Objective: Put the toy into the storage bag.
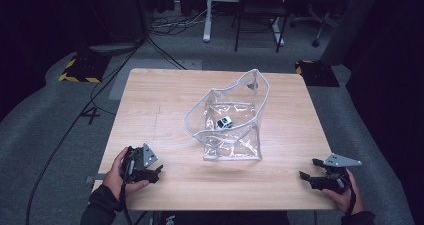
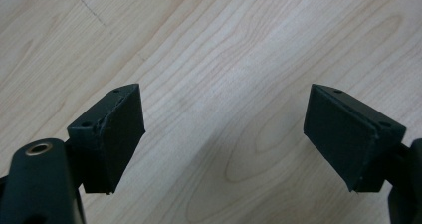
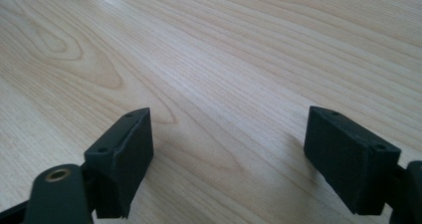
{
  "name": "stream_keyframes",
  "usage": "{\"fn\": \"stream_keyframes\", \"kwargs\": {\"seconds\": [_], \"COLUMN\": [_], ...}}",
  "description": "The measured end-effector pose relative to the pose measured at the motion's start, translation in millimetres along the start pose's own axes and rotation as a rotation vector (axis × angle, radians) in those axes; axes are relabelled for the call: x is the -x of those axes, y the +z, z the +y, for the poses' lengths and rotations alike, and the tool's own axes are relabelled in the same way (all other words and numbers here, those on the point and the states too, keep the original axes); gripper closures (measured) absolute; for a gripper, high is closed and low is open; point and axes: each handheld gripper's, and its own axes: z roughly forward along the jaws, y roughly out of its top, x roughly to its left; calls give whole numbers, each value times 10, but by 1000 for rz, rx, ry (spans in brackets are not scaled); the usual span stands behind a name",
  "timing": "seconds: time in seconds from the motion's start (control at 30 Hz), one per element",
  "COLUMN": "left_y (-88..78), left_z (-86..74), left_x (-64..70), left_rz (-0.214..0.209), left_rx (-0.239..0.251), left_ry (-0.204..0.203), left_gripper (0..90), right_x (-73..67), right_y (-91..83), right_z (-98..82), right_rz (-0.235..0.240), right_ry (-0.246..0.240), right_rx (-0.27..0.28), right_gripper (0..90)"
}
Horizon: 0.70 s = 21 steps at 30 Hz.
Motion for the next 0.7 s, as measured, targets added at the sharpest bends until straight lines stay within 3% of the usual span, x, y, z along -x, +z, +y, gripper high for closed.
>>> {"fn": "stream_keyframes", "kwargs": {"seconds": [0.7], "left_y": [-53], "left_z": [-393], "left_x": [-89], "left_rz": [-53], "left_rx": [50], "left_ry": [-169], "left_gripper": [168], "right_x": [0], "right_y": [1], "right_z": [-3], "right_rz": [1], "right_ry": [-2], "right_rx": [2], "right_gripper": [197]}}
